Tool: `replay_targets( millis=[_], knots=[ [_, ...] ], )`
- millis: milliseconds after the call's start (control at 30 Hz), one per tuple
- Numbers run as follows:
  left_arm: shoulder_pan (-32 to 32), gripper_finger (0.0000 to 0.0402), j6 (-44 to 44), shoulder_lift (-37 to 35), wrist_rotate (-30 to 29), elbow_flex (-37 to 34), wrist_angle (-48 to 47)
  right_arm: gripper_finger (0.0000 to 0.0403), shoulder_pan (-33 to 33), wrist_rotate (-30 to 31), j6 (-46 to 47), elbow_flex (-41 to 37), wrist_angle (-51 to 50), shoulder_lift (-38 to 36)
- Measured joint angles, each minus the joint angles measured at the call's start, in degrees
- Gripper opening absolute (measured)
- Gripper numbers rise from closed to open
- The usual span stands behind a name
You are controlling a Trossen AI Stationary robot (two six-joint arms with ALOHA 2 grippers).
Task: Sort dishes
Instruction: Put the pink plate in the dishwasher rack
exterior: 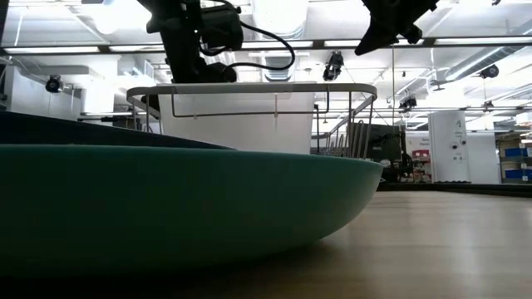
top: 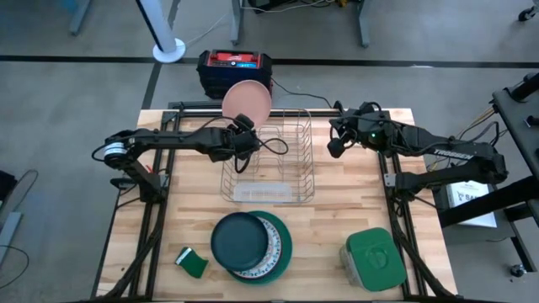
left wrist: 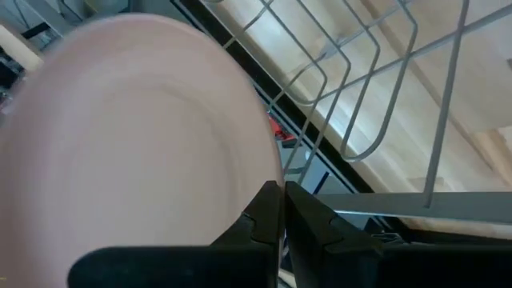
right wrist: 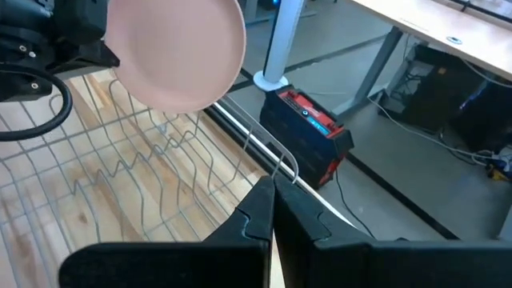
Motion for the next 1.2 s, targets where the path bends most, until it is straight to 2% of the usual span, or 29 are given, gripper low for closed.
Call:
replay_targets(
  millis=[233, 467, 900, 1200],
  knots=[
    [-0.34, 0.0, -4.16, 0.04, 0.43, 0.0, -1.12, 0.0, 0.0, 0.0, 0.0, 0.0, 0.02, 0.0],
    [-0.49, 0.0, -6.06, -0.02, 4.89, 0.0, -1.95, 0.0, 0.0, 0.0, -0.02, 0.0, 0.09, 0.0],
    [-0.78, 0.0, -7.63, -0.04, 8.9, 0.0, -4.02, 0.0, 0.0, 0.02, -0.2, 0.0, 0.13, 0.0],
    [-0.78, 0.0031, -8.96, -0.04, 8.9, 0.0, -4.35, 0.0, 0.0, 0.04, -0.22, 0.0, 0.13, 0.0]
  ],
)
